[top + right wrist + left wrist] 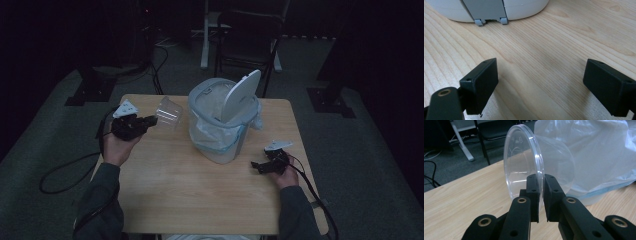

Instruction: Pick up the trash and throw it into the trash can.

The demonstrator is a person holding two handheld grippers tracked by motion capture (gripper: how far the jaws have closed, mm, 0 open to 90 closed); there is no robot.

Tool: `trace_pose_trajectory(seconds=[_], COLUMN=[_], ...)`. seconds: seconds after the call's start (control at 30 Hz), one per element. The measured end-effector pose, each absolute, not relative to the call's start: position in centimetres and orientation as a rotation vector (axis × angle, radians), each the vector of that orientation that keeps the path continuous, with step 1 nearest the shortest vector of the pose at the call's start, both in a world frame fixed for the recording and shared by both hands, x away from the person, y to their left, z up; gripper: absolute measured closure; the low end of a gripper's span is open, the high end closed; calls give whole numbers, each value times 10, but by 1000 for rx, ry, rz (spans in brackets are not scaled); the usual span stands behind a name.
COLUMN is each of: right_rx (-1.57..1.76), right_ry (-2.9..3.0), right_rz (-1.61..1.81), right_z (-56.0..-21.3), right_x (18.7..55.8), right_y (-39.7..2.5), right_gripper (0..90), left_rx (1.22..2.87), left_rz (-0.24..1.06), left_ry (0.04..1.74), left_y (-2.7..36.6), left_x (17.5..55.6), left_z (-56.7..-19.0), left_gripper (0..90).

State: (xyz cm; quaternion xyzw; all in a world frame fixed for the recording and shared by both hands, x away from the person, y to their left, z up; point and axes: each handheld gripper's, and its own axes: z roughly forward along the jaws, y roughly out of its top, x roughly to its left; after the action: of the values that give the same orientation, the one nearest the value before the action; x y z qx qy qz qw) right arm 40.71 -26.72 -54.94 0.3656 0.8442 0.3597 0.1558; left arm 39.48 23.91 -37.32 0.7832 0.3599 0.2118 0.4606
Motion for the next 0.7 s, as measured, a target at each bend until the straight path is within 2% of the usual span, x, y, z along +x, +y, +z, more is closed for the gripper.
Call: trace_pose_trajectory(seconds=[0.7], right_rx=[1048], right_ry=[2416], right_rz=[1030], right_z=[-549], right_x=[407], right_y=[-267], right_gripper=[119], left_rx=[1920], left_rz=[544], left_ry=[870], left_y=[240], left_x=[408], left_z=[-351], left_gripper=[841])
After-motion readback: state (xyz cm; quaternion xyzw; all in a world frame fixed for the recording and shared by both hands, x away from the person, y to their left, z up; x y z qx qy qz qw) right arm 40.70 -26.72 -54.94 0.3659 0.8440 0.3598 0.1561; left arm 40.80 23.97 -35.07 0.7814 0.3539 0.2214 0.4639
